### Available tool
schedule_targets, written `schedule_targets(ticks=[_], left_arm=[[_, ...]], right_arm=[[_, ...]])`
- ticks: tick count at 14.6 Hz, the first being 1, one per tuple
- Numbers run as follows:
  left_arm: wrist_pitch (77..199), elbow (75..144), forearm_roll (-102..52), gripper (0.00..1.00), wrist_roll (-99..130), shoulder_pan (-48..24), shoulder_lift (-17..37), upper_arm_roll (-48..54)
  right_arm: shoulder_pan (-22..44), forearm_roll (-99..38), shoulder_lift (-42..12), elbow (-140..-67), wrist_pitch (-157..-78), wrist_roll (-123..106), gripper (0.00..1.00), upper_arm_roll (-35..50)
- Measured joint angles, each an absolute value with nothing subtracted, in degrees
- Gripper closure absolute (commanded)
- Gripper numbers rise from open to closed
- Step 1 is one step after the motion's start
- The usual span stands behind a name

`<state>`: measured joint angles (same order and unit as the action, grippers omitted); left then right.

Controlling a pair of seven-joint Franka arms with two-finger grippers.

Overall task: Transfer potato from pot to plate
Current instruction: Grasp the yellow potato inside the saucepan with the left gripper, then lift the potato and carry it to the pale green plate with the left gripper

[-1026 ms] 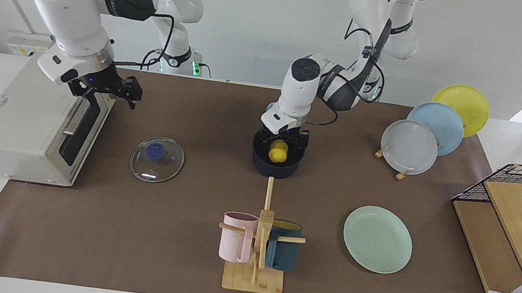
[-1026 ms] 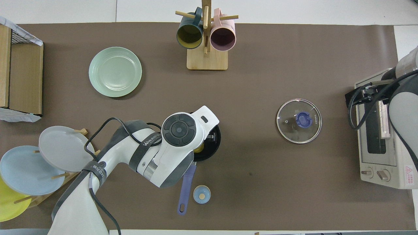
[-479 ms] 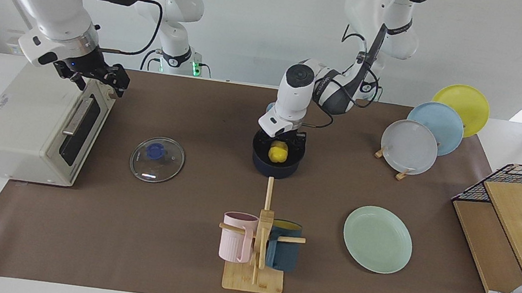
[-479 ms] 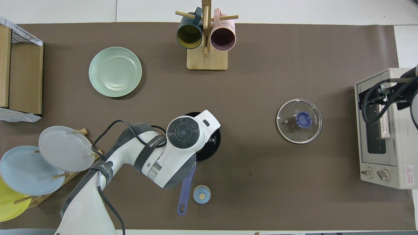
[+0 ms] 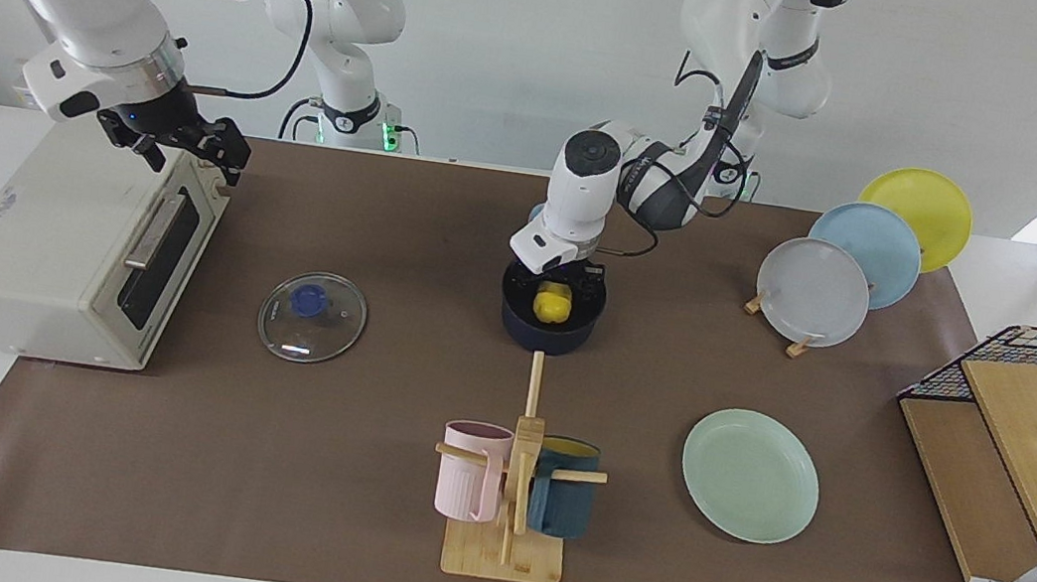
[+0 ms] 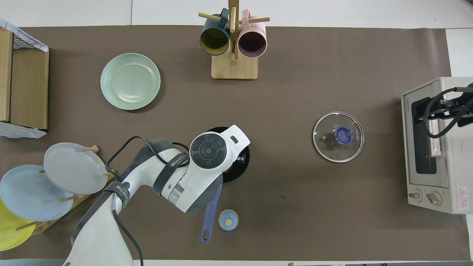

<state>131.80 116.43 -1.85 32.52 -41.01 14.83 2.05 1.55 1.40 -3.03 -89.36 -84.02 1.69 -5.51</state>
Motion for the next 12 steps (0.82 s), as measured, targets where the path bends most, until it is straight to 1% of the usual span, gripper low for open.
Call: schedule_targets(ticks=[8,10,12], left_arm=[[131.3,115.6,-1.9,1.00,32.6,-40.9,14.2,1.5],[126.9,113.0,-1.9,1.00,32.6,-40.1,12.1,1.0],[118.9,108.1,-2.7,1.00,32.6,-37.6,8.9,0.9]], right_arm=[[1.2,1.4,-3.0,-90.9,-86.0,1.6,0.00,-7.0],[1.2,1.4,-2.8,-90.9,-86.1,1.6,0.00,-6.8],[1.2,1.4,-2.7,-90.9,-86.1,1.5,0.00,-6.4]])
